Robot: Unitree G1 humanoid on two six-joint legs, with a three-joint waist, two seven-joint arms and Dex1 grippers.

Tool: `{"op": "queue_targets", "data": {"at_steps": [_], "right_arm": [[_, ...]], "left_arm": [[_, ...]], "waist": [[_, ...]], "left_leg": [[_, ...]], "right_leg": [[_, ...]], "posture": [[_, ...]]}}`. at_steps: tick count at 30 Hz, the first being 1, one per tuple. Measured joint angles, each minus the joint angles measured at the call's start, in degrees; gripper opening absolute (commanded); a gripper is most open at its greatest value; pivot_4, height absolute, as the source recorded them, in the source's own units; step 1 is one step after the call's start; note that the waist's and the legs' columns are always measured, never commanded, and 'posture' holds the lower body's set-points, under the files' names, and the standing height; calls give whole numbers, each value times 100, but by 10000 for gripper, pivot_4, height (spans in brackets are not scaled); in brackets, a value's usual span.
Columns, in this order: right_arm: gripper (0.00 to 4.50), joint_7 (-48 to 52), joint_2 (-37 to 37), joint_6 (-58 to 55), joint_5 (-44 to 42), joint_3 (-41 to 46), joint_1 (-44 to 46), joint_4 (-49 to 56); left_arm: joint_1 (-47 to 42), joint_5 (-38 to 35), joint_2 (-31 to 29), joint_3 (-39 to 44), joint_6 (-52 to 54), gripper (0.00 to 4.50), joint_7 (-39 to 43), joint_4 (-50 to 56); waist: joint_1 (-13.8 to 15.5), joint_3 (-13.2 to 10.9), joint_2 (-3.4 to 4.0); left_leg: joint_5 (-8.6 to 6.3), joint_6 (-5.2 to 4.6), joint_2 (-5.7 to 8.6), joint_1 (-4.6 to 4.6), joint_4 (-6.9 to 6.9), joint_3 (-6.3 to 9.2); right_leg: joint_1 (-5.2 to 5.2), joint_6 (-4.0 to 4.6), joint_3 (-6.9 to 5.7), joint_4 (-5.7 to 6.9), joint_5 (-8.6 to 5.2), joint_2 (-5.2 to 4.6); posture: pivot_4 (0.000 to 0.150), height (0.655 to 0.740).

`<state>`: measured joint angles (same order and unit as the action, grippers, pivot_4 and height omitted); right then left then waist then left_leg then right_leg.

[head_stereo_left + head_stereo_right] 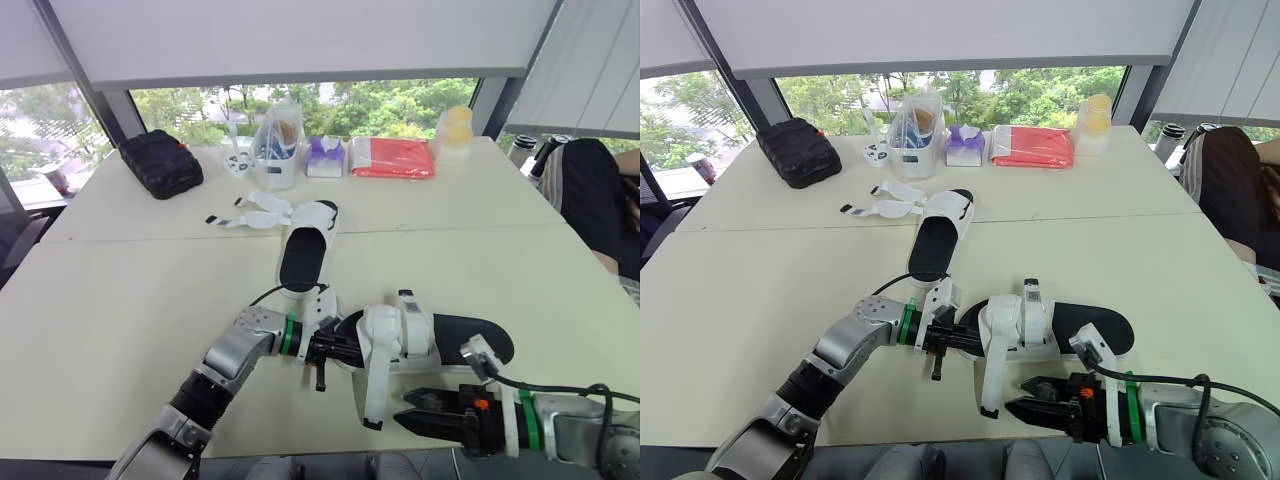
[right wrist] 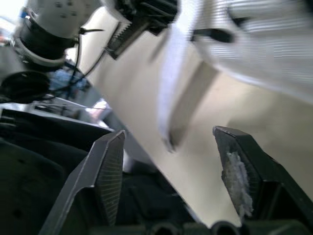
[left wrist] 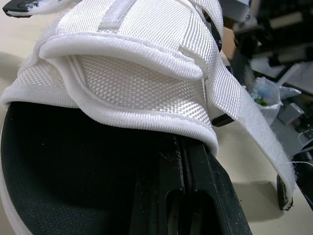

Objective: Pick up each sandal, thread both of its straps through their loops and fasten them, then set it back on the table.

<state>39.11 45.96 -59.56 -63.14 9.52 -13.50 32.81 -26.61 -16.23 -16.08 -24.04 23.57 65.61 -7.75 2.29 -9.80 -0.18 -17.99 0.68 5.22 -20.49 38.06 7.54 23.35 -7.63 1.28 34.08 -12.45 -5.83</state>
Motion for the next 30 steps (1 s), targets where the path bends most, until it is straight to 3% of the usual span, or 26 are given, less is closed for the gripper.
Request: {"op": "queue_targets", "data": {"at_steps": [4, 5, 7, 11, 12, 18, 21, 30], "right_arm": [[30779, -452, -452, -150, -197, -192, 280, -115], [28504, -517, -483, -192, -242, -229, 339, -153], [22515, -684, -668, -229, -242, -280, 500, -266], [1727, -957, -871, -303, -130, -532, 670, -434], [346, -974, -871, -329, -124, -542, 665, -433], [346, -1118, -926, -377, -135, -574, 656, -371], [346, -1105, -921, -387, -533, -364, 765, -368], [346, -1153, -153, -591, -2014, 182, 2180, -496]], "left_arm": [[-11, 1, 10, -4, 11, 0, 1, -3], [-11, 1, 10, -6, 12, 0, 4, -3], [-11, 2, 5, -5, 17, 0, 16, -4], [-20, 12, 15, -25, 19, 0, 11, -2], [-19, 12, 14, -25, 19, 0, 13, -1], [-19, 24, 12, -20, 19, 0, 9, -5], [-20, 25, 13, -19, 18, 0, 9, -8], [-57, 28, 58, -36, -14, 0, 31, -128]], "waist": [[-2, 3, 2], [-2, 2, 1], [-2, 2, -2], [4, 5, 1], [-1, 5, 2], [-3, 6, 0], [-6, 6, 1], [18, 4, -6]], "left_leg": [[0, 0, 1, 0, 0, 0], [0, 0, 1, -1, 0, 1], [0, 0, 0, -1, -1, 1], [0, 0, 1, -3, -1, 4], [0, 0, 2, -2, -1, 4], [0, 0, 1, 0, -1, 4], [0, 0, 2, -1, -1, 3], [0, -1, 3, -3, -1, 8]], "right_leg": [[2, 0, 0, 0, 0, 0], [2, 1, 0, 0, 0, 0], [2, 1, 0, 0, 0, 1], [3, 1, -1, 0, 0, 2], [3, 1, -1, 0, 0, 2], [1, 1, -1, 0, 0, 2], [1, 0, -1, 0, 0, 2], [-3, 1, -5, -4, 0, 0]], "posture": [[1500, 7400], [1500, 7400], [1500, 7400], [1500, 7400], [1500, 7400], [1500, 7400], [1500, 7400], [1500, 7400]]}}
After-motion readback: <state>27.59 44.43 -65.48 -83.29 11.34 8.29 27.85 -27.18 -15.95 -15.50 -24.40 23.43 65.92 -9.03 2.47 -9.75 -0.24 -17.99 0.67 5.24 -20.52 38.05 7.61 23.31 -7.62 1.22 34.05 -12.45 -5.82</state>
